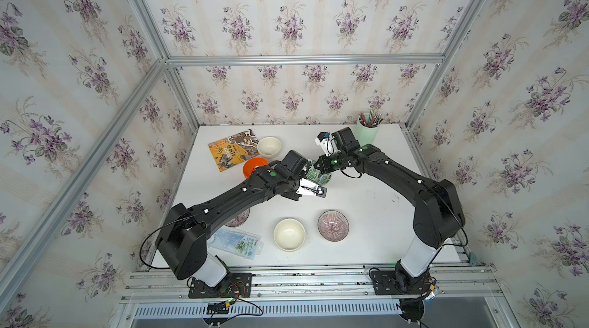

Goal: Stack the bowls
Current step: Place the bowl on the bowl.

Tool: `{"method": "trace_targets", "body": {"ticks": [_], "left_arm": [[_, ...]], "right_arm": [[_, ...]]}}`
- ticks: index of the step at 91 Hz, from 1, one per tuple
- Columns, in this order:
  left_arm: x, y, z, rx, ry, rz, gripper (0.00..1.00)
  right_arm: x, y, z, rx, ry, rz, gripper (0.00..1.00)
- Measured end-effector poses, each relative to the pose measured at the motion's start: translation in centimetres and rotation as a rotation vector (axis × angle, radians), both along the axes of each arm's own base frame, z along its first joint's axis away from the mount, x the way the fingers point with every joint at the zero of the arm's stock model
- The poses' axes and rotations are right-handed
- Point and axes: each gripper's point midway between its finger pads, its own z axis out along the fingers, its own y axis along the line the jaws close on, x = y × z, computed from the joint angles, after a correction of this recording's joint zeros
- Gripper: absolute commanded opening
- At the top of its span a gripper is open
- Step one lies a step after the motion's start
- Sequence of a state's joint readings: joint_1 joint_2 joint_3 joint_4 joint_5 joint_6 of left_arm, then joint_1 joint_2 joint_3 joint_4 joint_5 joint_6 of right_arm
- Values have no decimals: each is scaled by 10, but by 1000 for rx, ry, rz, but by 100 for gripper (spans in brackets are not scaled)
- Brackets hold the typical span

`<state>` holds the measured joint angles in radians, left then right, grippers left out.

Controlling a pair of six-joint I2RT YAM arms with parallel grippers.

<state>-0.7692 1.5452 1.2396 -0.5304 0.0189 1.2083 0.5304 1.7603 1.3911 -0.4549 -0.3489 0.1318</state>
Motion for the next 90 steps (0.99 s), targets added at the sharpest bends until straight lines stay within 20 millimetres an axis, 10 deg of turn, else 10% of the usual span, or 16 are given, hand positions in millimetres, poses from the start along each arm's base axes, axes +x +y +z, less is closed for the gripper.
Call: {"method": "trace_targets", "body": {"ticks": [48,90], "left_arm": [[22,5,70,-315,-66,214,100],[101,127,175,-827,-186,961,100]], "right_arm": [[70,-37,-7,-9,9,-217,0],[45,-55,-58,-90,100,-208,0]]}}
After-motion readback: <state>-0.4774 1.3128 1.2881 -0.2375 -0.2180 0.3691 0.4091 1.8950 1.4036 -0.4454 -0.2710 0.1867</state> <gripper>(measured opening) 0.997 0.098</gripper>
